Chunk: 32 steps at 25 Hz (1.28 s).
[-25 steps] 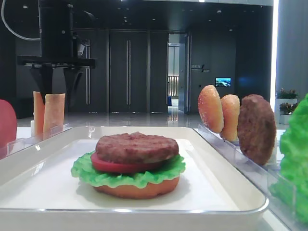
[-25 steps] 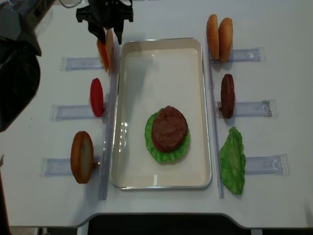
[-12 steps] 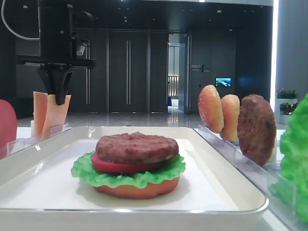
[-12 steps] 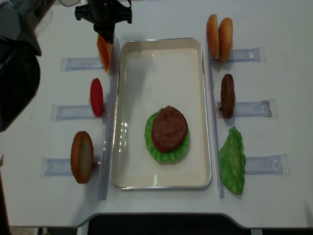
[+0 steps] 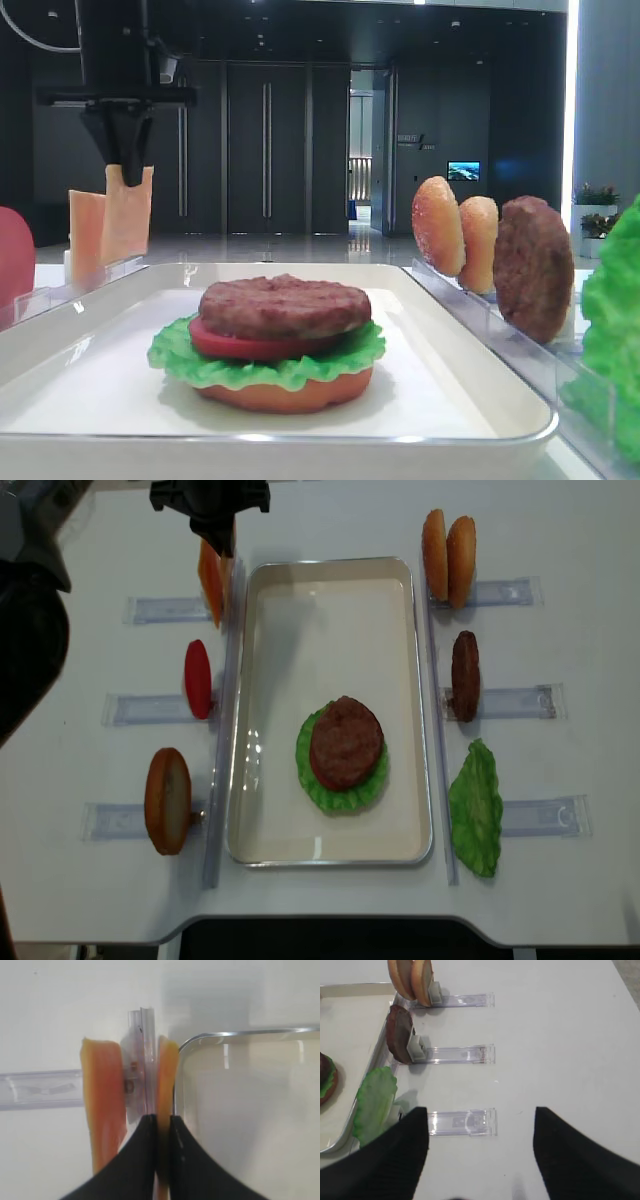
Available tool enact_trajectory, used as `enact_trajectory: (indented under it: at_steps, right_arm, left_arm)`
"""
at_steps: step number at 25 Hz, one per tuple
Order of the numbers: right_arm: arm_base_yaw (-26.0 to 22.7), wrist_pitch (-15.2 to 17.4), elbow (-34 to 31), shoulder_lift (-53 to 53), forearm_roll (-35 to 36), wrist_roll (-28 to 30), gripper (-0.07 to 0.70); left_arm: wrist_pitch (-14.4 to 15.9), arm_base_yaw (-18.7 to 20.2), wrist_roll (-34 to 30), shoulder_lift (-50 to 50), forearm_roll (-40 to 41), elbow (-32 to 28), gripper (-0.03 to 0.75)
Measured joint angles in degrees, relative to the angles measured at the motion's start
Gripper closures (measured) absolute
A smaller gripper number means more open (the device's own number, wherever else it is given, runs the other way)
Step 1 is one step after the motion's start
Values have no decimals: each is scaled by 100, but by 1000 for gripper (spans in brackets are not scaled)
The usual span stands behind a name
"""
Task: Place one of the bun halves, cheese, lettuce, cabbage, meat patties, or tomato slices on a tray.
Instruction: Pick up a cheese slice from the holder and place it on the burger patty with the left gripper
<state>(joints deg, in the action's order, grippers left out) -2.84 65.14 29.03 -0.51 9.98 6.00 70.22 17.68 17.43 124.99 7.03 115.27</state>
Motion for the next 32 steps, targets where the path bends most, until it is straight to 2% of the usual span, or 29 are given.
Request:
enact_trajectory:
  at_steps: [12, 21, 24, 32]
  right_arm:
    - [0, 0, 0, 0, 0, 0, 197]
    - [0, 0, 0, 0, 1, 0, 197]
    - [0, 0, 0, 0, 1, 0, 197]
    - [0, 0, 0, 0, 6, 0, 197]
  left_arm:
    - [69, 0, -2, -649, -703, 0, 683]
    - [88, 0, -138, -1306, -945, -43, 683]
    - [88, 0, -175, -1657, -1047, -412, 683]
    - [94, 0, -328, -2557, -1078, -1945, 683]
